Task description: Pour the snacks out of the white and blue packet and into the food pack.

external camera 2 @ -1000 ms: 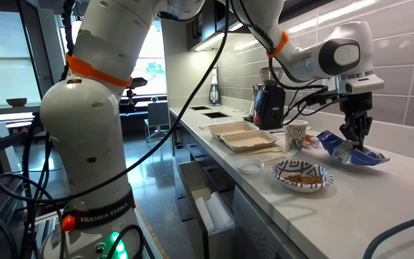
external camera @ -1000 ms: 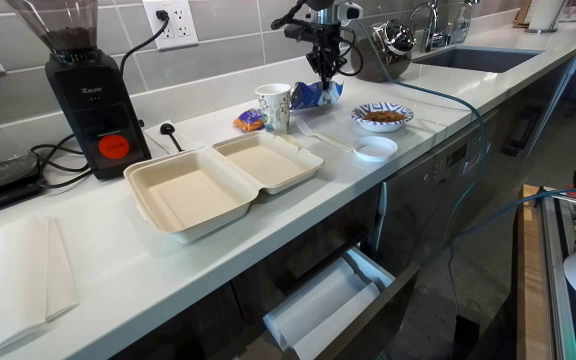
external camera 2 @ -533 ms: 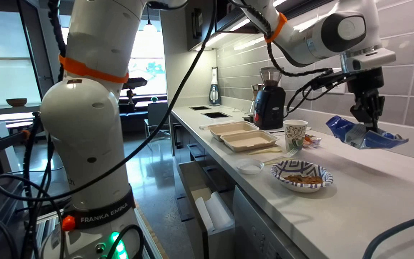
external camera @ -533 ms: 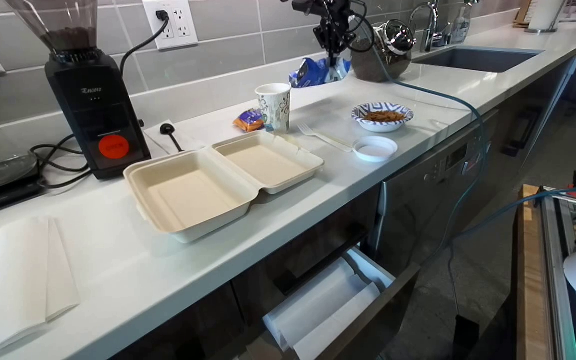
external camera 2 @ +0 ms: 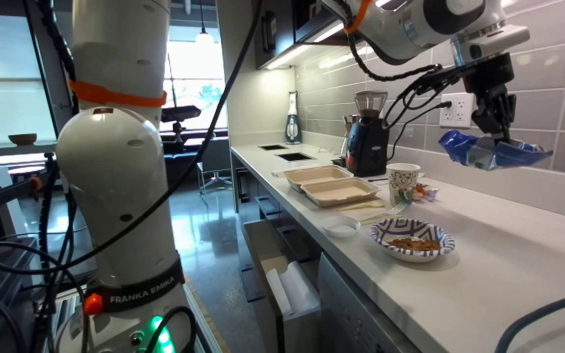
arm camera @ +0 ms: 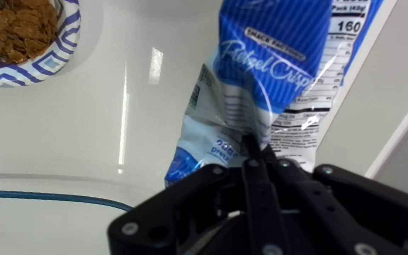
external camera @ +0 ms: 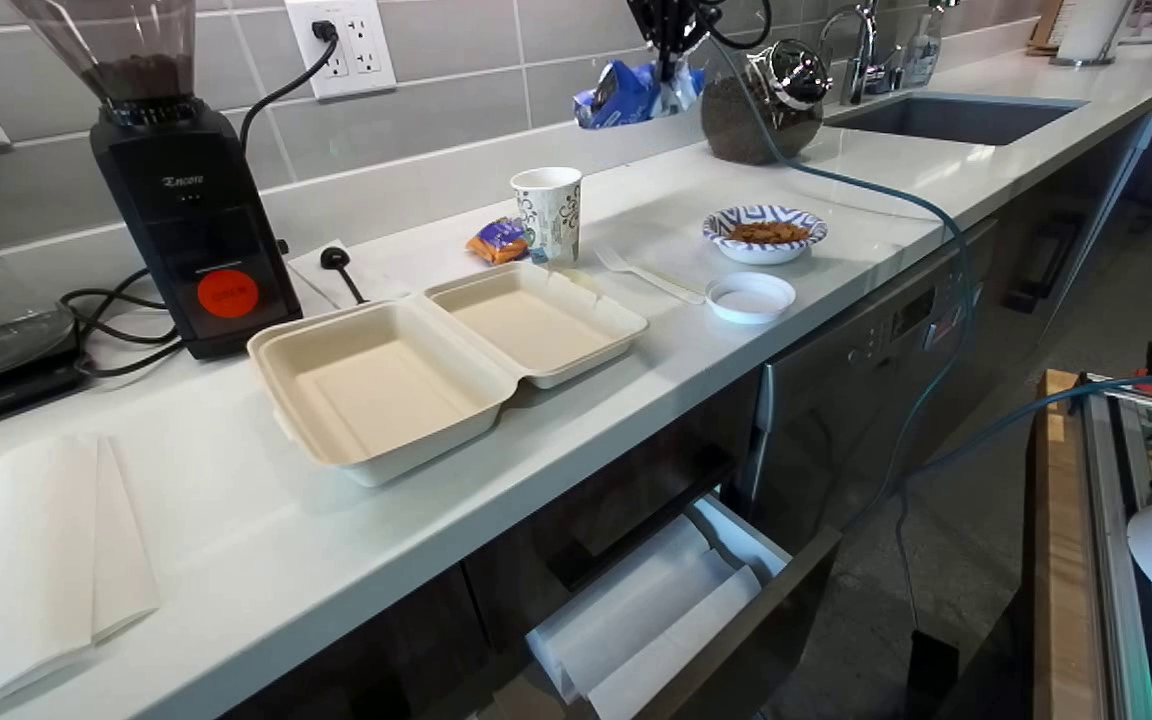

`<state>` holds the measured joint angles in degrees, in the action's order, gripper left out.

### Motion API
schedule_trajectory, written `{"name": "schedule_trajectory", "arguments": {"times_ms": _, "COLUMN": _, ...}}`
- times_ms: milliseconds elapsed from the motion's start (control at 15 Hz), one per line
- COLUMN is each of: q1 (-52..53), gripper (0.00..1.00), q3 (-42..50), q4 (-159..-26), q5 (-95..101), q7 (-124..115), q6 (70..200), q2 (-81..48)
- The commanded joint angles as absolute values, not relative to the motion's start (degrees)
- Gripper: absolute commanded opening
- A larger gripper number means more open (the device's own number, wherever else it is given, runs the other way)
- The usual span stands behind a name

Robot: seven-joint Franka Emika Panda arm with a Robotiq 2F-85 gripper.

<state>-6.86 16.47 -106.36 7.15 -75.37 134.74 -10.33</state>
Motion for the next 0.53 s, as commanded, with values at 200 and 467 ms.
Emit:
{"name": "schedule_trajectory", "arguments": {"times_ms": 200, "q1": -6.01, "gripper": 0.00, "q3": 12.38, "q4": -115.23, "q5": 10.60, "q7": -75.67, "q6": 137.12, "q2": 0.30}}
{"name": "schedule_trajectory", "arguments": {"times_ms": 467, "q1": -5.92, "gripper": 0.00, "q3": 9.03, "q4": -119.12, "q5": 12.58, "q7": -74.97, "q6": 139.59, "q2": 4.25}}
